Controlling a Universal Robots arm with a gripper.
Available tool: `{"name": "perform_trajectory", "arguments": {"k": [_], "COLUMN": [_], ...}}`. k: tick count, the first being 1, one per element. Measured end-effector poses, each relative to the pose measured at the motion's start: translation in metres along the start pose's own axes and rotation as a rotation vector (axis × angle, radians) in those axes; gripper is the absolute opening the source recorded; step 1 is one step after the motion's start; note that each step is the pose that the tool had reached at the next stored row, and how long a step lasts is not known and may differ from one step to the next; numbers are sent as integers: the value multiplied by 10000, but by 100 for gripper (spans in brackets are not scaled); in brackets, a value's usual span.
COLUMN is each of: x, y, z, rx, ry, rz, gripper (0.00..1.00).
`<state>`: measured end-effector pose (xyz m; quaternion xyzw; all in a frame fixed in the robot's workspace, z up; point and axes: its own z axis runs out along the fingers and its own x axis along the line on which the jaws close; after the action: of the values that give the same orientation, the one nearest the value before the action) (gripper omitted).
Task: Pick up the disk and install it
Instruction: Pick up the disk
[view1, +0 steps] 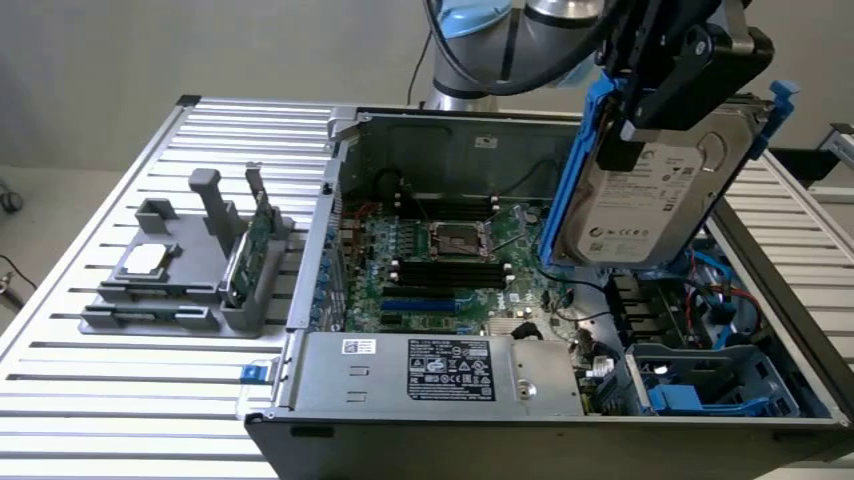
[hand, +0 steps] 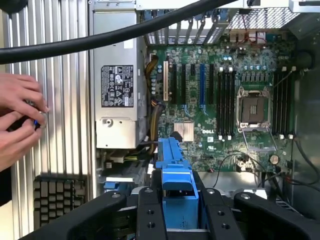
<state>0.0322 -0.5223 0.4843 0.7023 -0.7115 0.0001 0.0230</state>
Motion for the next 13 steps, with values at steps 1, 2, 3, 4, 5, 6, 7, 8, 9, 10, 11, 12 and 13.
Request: {"name": "perform_trajectory", "arguments": {"k": [1,2,3,4,5,6,7,8,9,10,11,12,13], "x": [41,81,121,159,194,229,264,299,331,363,394,421,447], "y": [-7,-14,-21,-32,-46,-61,-77,-95,-115,-136,-161,-190,-224], "z": [1,2,3,5,5,6,6,7,7,8,8,7,8], "rx": [-10,-21,-32,-42,-51,-60,-68,-76,-83,-90,-96,-102,-106], "ry": [1,0,1,-1,1,0,1,-1,0,1,0,2,0], "rz": [0,-1,-1,-2,-2,-2,-2,-2,-2,-3,-4,-4,-3], "gripper": [33,33,33,33,33,33,33,33,33,33,33,33,33]}}
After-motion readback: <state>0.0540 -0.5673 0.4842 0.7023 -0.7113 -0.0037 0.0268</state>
